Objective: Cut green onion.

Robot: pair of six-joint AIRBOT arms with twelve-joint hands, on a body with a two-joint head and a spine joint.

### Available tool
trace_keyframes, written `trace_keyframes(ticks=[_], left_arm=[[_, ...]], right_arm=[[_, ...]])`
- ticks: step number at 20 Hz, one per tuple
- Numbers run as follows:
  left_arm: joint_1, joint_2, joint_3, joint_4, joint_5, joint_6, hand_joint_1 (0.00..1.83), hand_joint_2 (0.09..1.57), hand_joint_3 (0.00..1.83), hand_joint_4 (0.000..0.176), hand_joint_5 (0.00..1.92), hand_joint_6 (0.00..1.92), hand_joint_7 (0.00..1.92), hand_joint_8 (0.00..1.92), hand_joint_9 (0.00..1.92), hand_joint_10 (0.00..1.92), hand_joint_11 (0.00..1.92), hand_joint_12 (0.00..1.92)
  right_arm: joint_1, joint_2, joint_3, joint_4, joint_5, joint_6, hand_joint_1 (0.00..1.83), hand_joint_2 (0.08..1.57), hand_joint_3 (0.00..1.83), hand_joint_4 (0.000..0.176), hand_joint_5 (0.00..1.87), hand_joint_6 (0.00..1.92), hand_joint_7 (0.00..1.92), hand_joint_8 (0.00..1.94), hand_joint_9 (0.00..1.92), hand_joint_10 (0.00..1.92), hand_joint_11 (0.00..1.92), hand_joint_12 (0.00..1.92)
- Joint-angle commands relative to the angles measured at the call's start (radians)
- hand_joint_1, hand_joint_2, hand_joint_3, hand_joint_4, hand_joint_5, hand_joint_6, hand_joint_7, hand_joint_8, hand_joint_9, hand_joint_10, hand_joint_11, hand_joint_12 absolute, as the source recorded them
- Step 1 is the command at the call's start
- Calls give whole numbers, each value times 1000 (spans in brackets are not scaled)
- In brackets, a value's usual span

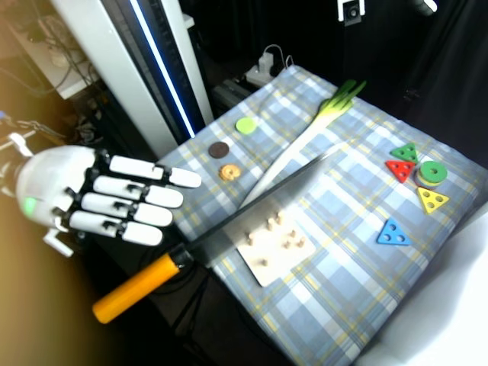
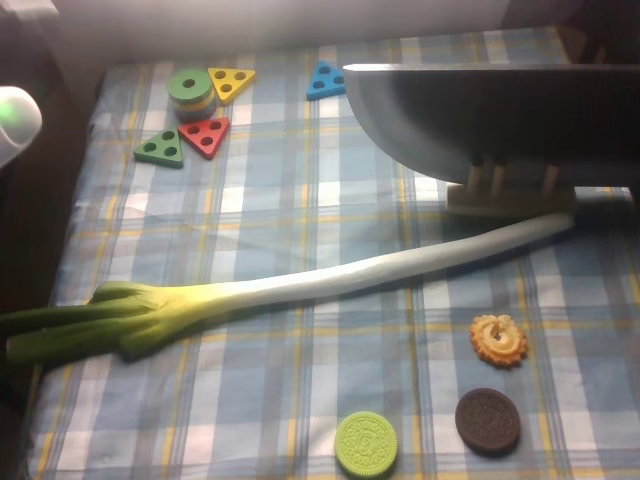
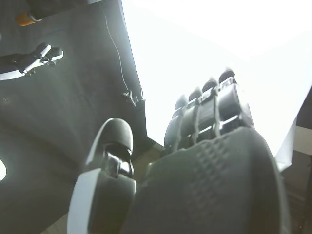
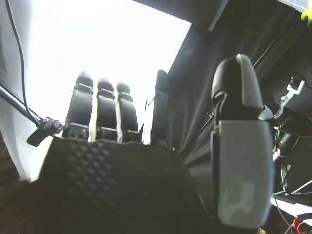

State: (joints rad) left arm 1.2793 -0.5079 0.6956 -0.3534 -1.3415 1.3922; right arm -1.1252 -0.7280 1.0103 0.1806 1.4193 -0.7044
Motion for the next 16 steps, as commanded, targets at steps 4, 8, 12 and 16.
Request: trace_keyframes(ticks=[4, 8, 12, 16], left_arm=[[-13, -3, 8, -10, -105, -3, 179, 1398, 1, 50, 549, 6, 565, 3, 470, 15, 0, 874], [-13, -5, 9, -9, -87, -3, 128, 1403, 1, 37, 519, 0, 508, 0, 450, 1, 0, 801], [-14, -11, 10, -9, -72, -3, 164, 1397, 0, 48, 497, 1, 394, 0, 336, 0, 0, 682], [-17, -14, 11, -9, -64, -3, 171, 1389, 0, 43, 503, 5, 383, 0, 330, 1, 0, 713]], right_arm=[[90, -14, 51, 19, 51, 2, 841, 856, 0, 73, 306, 0, 228, 0, 230, 0, 151, 73], [166, -14, 102, 20, -25, 2, 794, 838, 0, 166, 165, 0, 99, 0, 105, 0, 47, 24], [192, -1, 141, 21, -147, 2, 805, 841, 0, 173, 57, 0, 81, 0, 81, 0, 42, 22], [209, 4, 175, 21, -255, 2, 828, 846, 0, 160, 0, 0, 105, 10, 44, 0, 6, 6]])
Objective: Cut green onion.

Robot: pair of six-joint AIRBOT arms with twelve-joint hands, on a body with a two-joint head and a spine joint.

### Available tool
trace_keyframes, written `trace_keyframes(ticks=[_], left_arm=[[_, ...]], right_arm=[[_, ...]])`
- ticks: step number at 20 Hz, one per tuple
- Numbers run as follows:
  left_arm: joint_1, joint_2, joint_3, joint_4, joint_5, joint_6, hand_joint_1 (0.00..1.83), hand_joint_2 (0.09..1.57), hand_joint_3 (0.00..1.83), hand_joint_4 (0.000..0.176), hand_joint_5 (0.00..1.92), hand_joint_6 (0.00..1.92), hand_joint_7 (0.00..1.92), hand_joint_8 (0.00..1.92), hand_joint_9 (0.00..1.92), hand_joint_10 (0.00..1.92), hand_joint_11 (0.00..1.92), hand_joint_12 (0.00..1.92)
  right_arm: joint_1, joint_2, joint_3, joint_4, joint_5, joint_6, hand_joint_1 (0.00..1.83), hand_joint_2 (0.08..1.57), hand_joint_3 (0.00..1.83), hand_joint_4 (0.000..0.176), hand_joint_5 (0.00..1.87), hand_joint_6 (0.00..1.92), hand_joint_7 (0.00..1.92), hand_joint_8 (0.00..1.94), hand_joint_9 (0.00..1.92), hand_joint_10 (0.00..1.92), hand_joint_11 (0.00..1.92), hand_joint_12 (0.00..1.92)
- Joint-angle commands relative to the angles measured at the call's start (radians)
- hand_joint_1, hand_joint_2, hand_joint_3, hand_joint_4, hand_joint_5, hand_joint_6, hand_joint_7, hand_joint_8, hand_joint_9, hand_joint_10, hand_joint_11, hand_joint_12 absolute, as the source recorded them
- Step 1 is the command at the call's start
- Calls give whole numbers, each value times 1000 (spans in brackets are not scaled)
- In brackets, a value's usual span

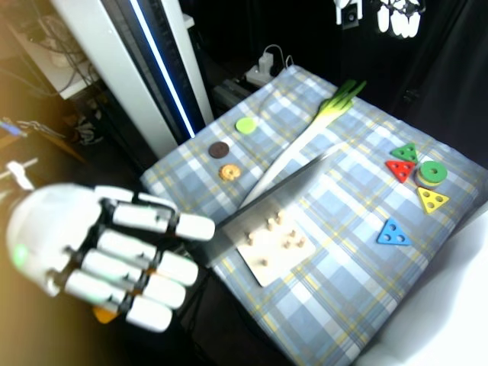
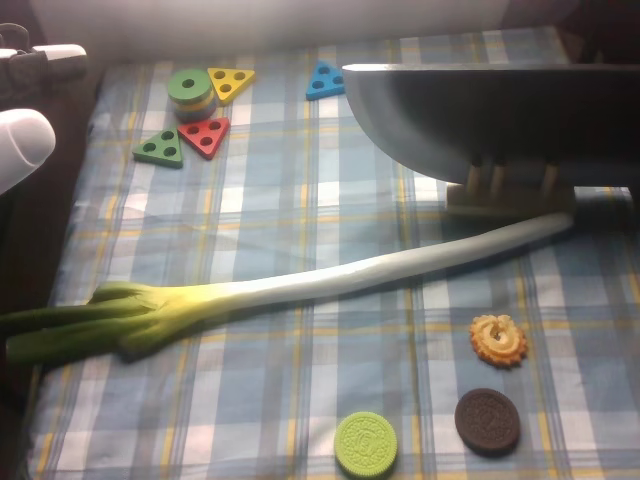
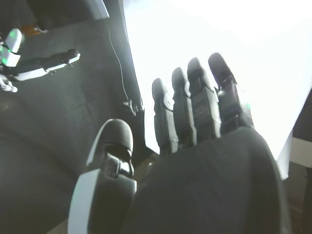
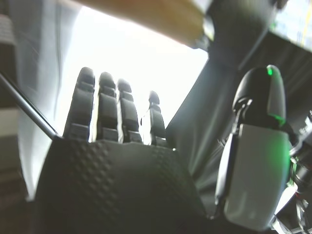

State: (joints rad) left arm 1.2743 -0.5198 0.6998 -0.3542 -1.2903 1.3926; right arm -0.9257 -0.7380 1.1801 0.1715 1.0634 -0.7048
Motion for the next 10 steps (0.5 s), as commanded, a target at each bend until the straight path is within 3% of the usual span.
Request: trace_keyframes(ticks=[1, 2, 3, 5, 6, 7, 8, 9, 10], left_arm=[[-13, -4, 6, -8, -115, -4, 212, 1380, 0, 33, 512, 6, 370, 2, 320, 1, 0, 705], [-13, -5, 6, -8, -115, -4, 219, 1377, 0, 34, 513, 3, 365, 1, 321, 2, 0, 731], [-14, -7, 7, -8, -114, -4, 240, 1376, 0, 35, 513, 2, 358, 0, 315, 1, 0, 742], [-17, -10, 8, -8, -112, -4, 280, 1368, 0, 38, 516, 2, 342, 1, 300, 1, 0, 743], [-19, -12, 8, -8, -110, -4, 275, 1373, 0, 27, 531, 4, 340, 0, 293, 0, 0, 685], [-20, -14, 9, -8, -108, -4, 267, 1370, 0, 26, 537, 3, 364, 5, 311, 5, 0, 685], [-21, -14, 10, -8, -108, -4, 244, 1375, 2, 23, 535, 2, 354, 2, 300, 2, 0, 689], [-21, -15, 10, -8, -109, -4, 240, 1382, 3, 23, 525, 0, 335, 1, 279, 0, 0, 650], [-22, -15, 9, -7, -111, -4, 257, 1380, 1, 18, 535, 4, 339, 3, 285, 4, 0, 642]], right_arm=[[16, 14, 15, 31, 76, 3, 833, 835, 0, 129, 0, 0, 114, 11, 54, 4, 15, 9], [23, 14, 22, 31, 52, 3, 839, 830, 0, 106, 0, 0, 119, 12, 56, 4, 2, 1], [34, 14, 29, 31, 27, -4, 854, 831, 0, 105, 9, 3, 119, 10, 53, 3, 0, 0], [55, 12, 31, 31, -11, -40, 896, 843, 0, 137, 52, 17, 131, 11, 65, 6, 6, 3], [64, 7, 31, 31, -26, -57, 931, 841, 0, 117, 76, 23, 150, 16, 69, 7, 13, 6], [73, 1, 31, 31, -39, -74, 954, 854, 1, 102, 101, 11, 173, 7, 77, 4, 14, 6], [83, -4, 32, 30, -51, -89, 983, 865, 5, 111, 122, 14, 189, 9, 87, 6, 13, 6], [96, -9, 33, 29, -77, -114, 982, 874, 6, 108, 131, 13, 203, 12, 106, 11, 18, 8], [107, -13, 36, 24, -96, -124, 991, 894, 13, 120, 144, 16, 216, 14, 120, 15, 39, 17]])
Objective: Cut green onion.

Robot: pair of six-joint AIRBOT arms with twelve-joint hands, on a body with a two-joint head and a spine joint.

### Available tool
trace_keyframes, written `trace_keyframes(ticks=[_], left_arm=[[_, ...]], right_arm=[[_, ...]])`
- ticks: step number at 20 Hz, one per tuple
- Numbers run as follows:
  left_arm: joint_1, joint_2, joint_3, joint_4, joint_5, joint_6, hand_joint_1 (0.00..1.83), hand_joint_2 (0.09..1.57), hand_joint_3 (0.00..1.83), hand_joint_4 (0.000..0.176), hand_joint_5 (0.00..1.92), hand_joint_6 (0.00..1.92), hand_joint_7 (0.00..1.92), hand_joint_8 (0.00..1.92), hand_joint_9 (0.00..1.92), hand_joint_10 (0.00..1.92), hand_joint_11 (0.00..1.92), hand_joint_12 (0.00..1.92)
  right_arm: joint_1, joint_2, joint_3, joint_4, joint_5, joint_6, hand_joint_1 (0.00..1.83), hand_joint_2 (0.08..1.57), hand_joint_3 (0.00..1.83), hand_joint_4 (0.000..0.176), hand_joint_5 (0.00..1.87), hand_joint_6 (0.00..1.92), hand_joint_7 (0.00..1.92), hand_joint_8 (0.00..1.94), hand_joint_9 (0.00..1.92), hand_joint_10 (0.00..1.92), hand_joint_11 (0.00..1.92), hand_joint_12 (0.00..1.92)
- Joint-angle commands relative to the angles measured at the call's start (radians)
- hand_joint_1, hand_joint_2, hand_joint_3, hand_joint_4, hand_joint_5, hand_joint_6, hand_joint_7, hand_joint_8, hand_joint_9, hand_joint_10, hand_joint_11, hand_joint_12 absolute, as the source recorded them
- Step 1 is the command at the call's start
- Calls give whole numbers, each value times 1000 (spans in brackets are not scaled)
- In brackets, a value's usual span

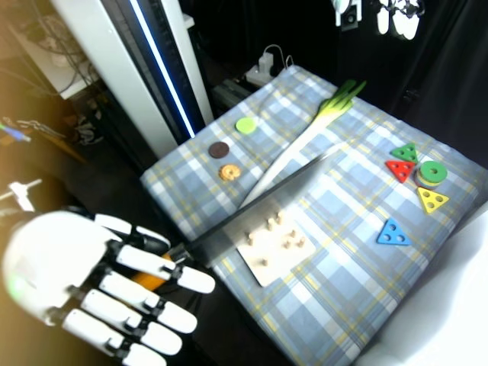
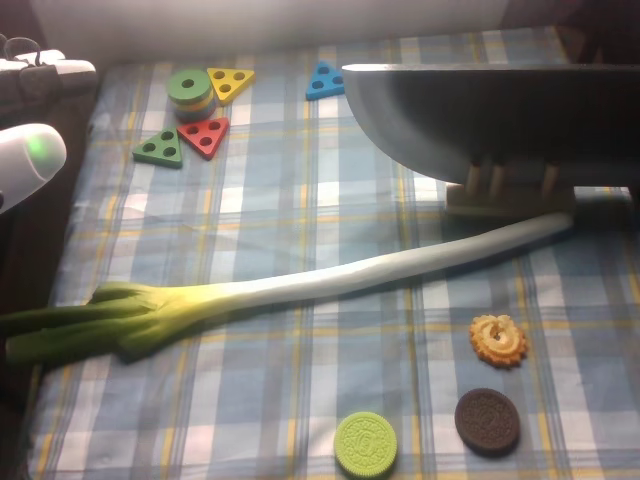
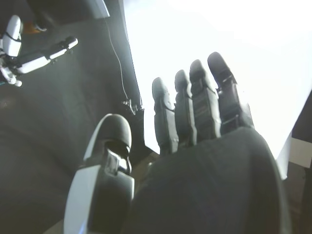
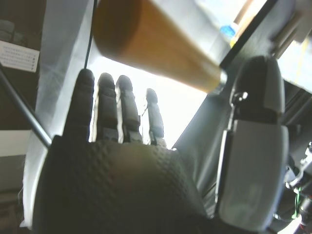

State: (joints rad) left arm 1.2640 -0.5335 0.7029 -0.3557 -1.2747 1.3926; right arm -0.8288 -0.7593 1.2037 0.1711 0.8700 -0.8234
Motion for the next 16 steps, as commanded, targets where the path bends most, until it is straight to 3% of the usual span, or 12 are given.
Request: trace_keyframes(ticks=[1, 4, 6, 7, 8, 9, 10, 11, 12, 14, 15, 16], left_arm=[[-11, -2, 6, -6, -127, -4, 271, 1379, 0, 14, 545, 6, 337, 2, 289, 5, 0, 643], [-13, -10, 8, -6, -116, -4, 270, 1412, 8, 9, 506, 1, 291, 2, 264, 1, 0, 578], [-14, -11, 8, -6, -111, -4, 203, 1458, 15, 6, 505, 0, 314, 5, 275, 3, 0, 621], [-15, -11, 8, -6, -113, -4, 253, 1462, 9, 13, 489, 3, 306, 3, 264, 4, 0, 596], [-15, -11, 8, -6, -115, -4, 291, 1463, 4, 16, 477, 2, 309, 2, 248, 4, 0, 515], [-15, -13, 8, -6, -115, -4, 277, 1459, 2, 22, 473, 1, 323, 4, 252, 5, 0, 509], [-15, -14, 8, -6, -114, -4, 305, 1461, 0, 11, 478, 2, 324, 3, 259, 6, 0, 567], [-15, -15, 8, -7, -113, -4, 254, 1473, 5, 17, 473, 1, 306, 4, 244, 5, 0, 579], [-15, -15, 8, -7, -111, -4, 264, 1492, 7, 29, 470, 0, 303, 2, 247, 5, 0, 610], [-15, -16, 8, -7, -112, -4, 298, 1522, 5, 37, 483, 2, 327, 5, 277, 9, 0, 748], [-16, -18, 8, -7, -113, -4, 347, 1536, 4, 39, 486, 2, 329, 3, 275, 5, 0, 736], [-16, -21, 8, -7, -112, -4, 304, 1553, 8, 32, 491, 2, 318, 4, 271, 2, 0, 717]], right_arm=[[15, 4, 16, 19, 87, -6, 1006, 905, 6, 93, 190, 11, 258, 9, 170, 11, 83, 34], [23, -18, 22, 17, 86, -6, 1031, 922, 0, 51, 335, 9, 347, 5, 313, 8, 223, 88], [28, -31, 28, 17, 86, -6, 1014, 957, 1, 15, 560, 21, 500, 8, 409, 6, 288, 110], [31, -34, 29, 18, 86, -6, 983, 964, 0, 19, 626, 14, 540, 2, 445, 3, 333, 145], [35, -40, 31, 19, 86, -6, 976, 993, 0, 0, 707, 20, 634, 7, 549, 14, 399, 191], [38, -48, 34, 19, 86, -6, 991, 1025, 0, 0, 795, 30, 711, 8, 630, 15, 452, 237], [42, -55, 36, 19, 87, -6, 1005, 1105, 4, 121, 905, 840, 811, 23, 733, 30, 464, 527], [46, -63, 40, 19, 87, -6, 987, 1152, 0, 147, 875, 1089, 865, 25, 791, 38, 425, 803], [49, -69, 42, 19, 87, -6, 1125, 1178, 23, 57, 863, 1183, 802, 1006, 896, 91, 492, 1038], [50, -72, 44, 20, 87, -6, 953, 1202, 3, 141, 804, 1257, 710, 1111, 667, 1195, 475, 1665], [51, -73, 45, 22, 88, -6, 584, 1282, 7, 36, 805, 1006, 788, 1174, 708, 1350, 419, 1624], [51, -74, 45, 24, 88, -6, 433, 1339, 7, 0, 836, 942, 814, 1233, 711, 1457, 425, 1685]])
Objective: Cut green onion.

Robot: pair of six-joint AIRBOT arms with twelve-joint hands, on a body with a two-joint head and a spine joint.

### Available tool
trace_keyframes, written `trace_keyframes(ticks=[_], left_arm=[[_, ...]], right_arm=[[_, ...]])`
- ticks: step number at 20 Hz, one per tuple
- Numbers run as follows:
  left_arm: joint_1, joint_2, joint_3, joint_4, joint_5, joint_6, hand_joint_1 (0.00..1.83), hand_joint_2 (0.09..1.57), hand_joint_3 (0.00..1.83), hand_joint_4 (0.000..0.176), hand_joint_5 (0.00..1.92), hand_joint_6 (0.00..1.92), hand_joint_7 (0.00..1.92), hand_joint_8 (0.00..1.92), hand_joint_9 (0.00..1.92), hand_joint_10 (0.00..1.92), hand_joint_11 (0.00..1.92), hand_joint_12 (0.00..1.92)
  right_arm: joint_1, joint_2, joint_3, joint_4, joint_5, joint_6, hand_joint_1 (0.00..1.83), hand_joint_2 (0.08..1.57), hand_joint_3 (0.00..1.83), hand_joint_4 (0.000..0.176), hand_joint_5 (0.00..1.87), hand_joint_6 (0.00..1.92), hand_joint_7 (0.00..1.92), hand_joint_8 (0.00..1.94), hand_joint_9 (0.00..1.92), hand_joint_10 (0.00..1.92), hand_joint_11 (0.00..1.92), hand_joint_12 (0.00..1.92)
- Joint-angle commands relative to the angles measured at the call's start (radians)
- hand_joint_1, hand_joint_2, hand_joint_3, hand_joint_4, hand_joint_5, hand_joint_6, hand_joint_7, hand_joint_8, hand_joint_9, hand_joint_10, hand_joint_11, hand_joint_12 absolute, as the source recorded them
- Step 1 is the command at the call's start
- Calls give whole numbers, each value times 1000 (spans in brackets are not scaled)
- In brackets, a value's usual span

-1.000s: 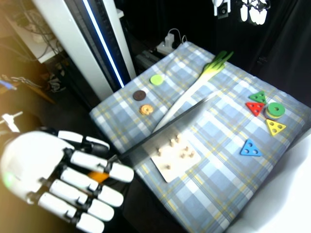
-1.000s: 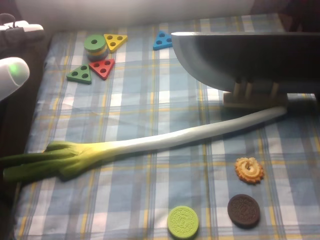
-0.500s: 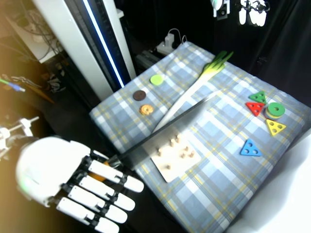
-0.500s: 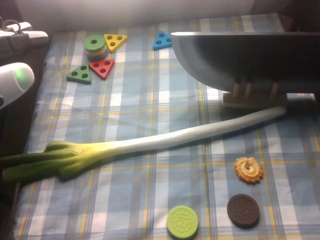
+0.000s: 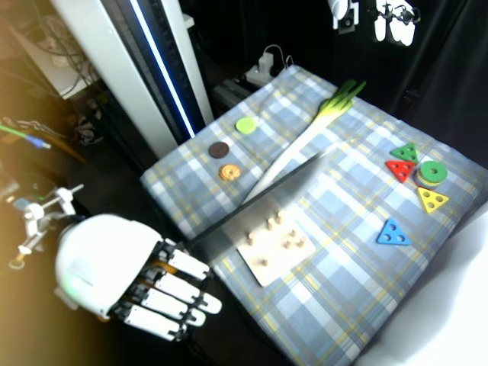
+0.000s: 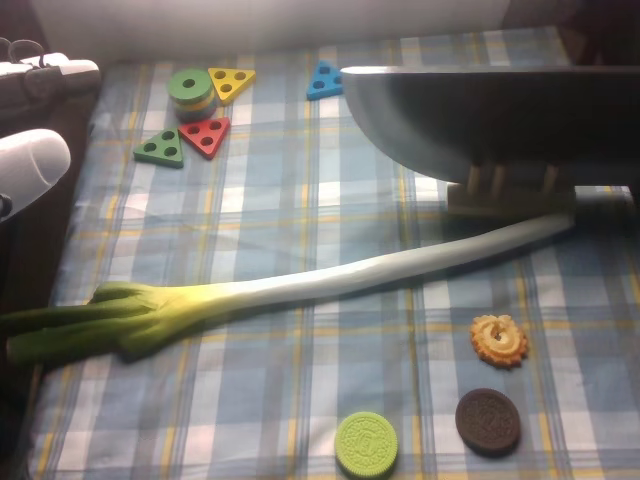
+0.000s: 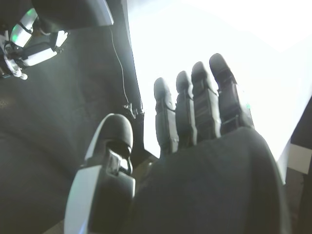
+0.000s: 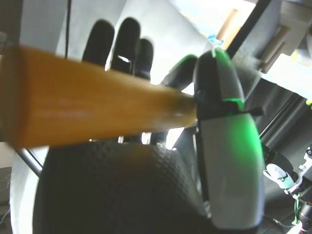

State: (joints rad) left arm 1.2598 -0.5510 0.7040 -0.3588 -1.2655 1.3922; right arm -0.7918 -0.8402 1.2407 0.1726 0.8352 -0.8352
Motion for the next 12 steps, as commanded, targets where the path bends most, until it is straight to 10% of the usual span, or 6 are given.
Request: trace_keyframes(ticks=[1, 4, 8, 10, 12], left_arm=[[-13, -5, 6, -4, -118, -4, 302, 1567, 14, 38, 480, 0, 309, 1, 268, 0, 0, 712], [-13, -5, 6, -4, -116, -4, 203, 1570, 14, 82, 471, 3, 293, 0, 253, 4, 0, 611], [-13, -6, 4, -7, -117, -4, 185, 1571, 111, 87, 425, 0, 272, 0, 258, 0, 0, 635], [-13, -6, 4, -7, -117, -4, 120, 1571, 114, 110, 400, 1, 247, 2, 220, 1, 0, 546], [-13, -6, 4, -7, -117, -4, 268, 1571, 117, 91, 416, 2, 270, 3, 240, 4, 0, 588]], right_arm=[[14, 5, 10, 26, 124, 6, 326, 1368, 4, 0, 828, 1145, 854, 1369, 753, 1618, 525, 1841], [15, 1, 15, 31, 124, 6, 319, 1517, 7, 0, 717, 1872, 909, 1899, 911, 1913, 882, 1920], [16, 2, 17, 32, 124, 6, 262, 1479, 0, 154, 690, 1921, 835, 1941, 848, 1921, 868, 1921], [16, 5, 17, 32, 124, 6, 231, 1463, 0, 174, 734, 1921, 900, 1941, 932, 1921, 977, 1921], [18, 7, 17, 32, 125, 6, 313, 1453, 0, 176, 872, 1921, 1102, 1941, 1158, 1921, 1198, 1921]])
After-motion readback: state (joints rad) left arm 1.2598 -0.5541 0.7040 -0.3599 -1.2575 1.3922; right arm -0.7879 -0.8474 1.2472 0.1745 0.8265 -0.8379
